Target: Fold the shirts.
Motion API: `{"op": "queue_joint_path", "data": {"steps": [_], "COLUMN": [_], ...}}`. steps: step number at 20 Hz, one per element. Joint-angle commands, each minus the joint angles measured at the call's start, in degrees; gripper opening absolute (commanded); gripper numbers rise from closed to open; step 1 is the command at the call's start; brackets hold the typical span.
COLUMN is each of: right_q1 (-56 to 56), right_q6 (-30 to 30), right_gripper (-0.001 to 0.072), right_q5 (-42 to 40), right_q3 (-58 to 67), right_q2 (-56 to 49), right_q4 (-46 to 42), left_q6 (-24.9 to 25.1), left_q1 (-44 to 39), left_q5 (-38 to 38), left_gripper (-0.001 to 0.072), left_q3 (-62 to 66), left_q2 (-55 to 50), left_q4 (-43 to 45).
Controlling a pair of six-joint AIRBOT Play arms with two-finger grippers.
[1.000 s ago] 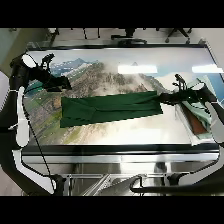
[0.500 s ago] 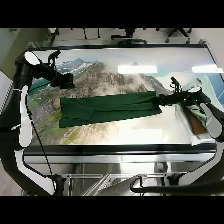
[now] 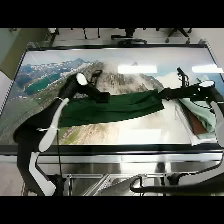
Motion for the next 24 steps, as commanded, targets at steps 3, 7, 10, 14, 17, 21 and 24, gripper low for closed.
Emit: {"op": "queue_joint_path", "data": {"steps": [3,7,10,14,17,21,24], "right_q1": [-0.28,-0.28,-0.13,1.77,14.34,42.1,60.35], "right_q6": [4.59,5.25,7.54,6.69,6.01,-4.44,-24.15], "right_gripper": [0.0021,0.002,0.0021,0.0021,0.002,0.0021,0.0022], "right_q5": [3.48,3.65,3.65,2.69,-8.24,-35.56,-61.07], "right_q3": [0.07,0.07,0.07,0.07,0.07,0.07,2.64], "right_q2": [8.41,11.67,15.19,17.73,16.65,9.46,-2.08], "right_q4": [-6.45,-6.38,-4.85,7.61,10.8,17.07,32.85], "left_q6": [-2.71,-3.45,-3.48,-3.23,-3.28,-3.26,-1.42], "left_q1": [-10.82,-13.03,-11.56,-3.39,6.47,18.27,24.04], "left_q5": [4.24,-2.62,-8.76,-10.56,-9.22,-9.4,-11.85], "left_gripper": [0.0013,0.0014,0.0013,0.0013,0.0013,0.0014,0.0014], "left_q3": [7.13,17.2,23.34,19.82,14.45,12.98,12.98], "left_q2": [-10.82,-15.34,-12.72,2.69,18.27,32.02,36.94], "left_q4": [0.02,0.0,-0.04,-0.02,0.0,0.0,0.02]}}
